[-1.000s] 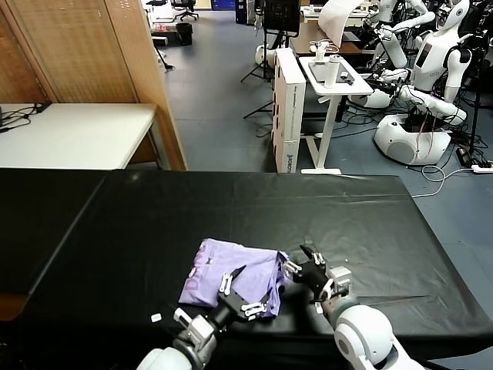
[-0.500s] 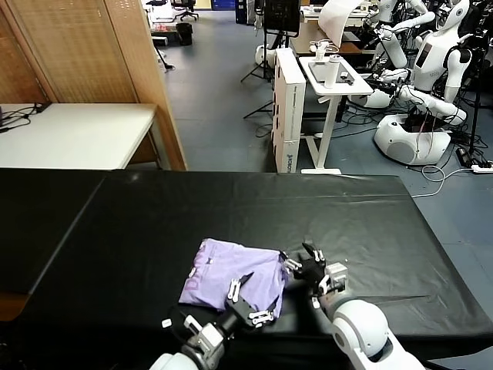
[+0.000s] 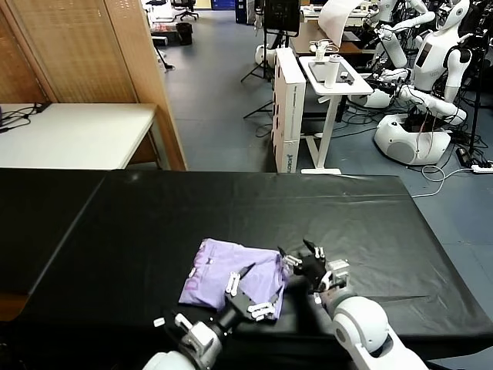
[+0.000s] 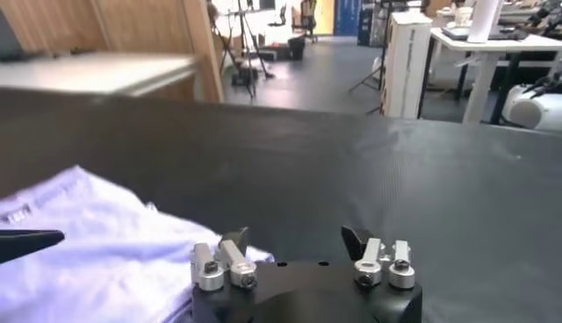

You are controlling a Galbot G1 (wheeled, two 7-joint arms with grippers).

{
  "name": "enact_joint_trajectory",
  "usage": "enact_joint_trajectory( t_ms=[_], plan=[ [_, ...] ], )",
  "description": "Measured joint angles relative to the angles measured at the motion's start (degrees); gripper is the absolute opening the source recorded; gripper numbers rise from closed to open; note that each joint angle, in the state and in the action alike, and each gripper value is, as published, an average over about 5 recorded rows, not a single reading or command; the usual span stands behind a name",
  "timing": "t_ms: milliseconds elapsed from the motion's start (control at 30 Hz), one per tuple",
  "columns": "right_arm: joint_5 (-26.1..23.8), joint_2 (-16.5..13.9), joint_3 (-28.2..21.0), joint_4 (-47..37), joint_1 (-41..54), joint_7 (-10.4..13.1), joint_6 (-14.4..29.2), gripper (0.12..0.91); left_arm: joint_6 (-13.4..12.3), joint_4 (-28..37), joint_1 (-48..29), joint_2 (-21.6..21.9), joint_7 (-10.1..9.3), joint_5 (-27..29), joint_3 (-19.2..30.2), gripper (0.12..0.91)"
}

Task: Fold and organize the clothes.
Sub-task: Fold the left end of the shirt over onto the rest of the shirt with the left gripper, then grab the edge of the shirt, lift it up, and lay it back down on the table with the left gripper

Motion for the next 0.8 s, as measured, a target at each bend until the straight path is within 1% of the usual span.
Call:
enact_joint_trajectory(
  t_ms=[67,200,267,333,400,467,533,667,700,800],
  plan=[
    [1.12,-0.22,1.05,1.51,-0.73,0.0,0.4,0.906,-0.77,-1.15,0.37,-0.05,0.3,-2.68,-1.07,0.907],
    [2.42,-0.1,3.09,4.78,-2.69,0.21,0.72,0.907,-1.52,-3.68,0.99,-0.64,0.09,-8.6,-4.11,0.907],
    [2.92,0.2,4.02,6.59,-3.81,0.59,0.72,0.907,-0.59,-4.38,1.11,-1.26,0.0,-9.63,-6.38,0.907],
    [3.31,0.46,4.8,8.51,-4.97,0.98,0.77,0.907,1.13,-4.46,1.23,-1.9,-0.14,-8.93,-9.1,0.907],
    [3.51,0.58,5.32,10.31,-6.02,1.17,0.91,0.907,2.72,-4.0,1.6,-2.34,-0.33,-8.8,-12.0,0.907],
    [3.6,0.59,5.74,12.06,-7.01,1.19,1.08,0.907,3.61,-3.15,2.18,-2.59,-0.5,-10.02,-14.73,0.907],
    [3.8,0.56,6.19,13.67,-7.88,1.23,1.16,0.907,3.91,-2.12,2.81,-2.88,-0.45,-11.61,-17.14,0.907],
    [4.68,0.44,7.13,15.91,-9.15,1.34,1.17,0.907,4.38,2.21,4.15,-4.29,-0.59,-17.69,-22.35,0.907],
    [4.87,0.43,7.36,16.25,-9.42,1.37,1.16,0.907,4.58,3.27,4.43,-4.62,-0.62,-19.03,-23.21,0.907],
    [5.11,0.44,7.84,17.07,-10.13,1.41,1.13,0.907,5.55,4.51,4.84,-5.09,-0.45,-20.54,-23.55,0.907]
  ],
)
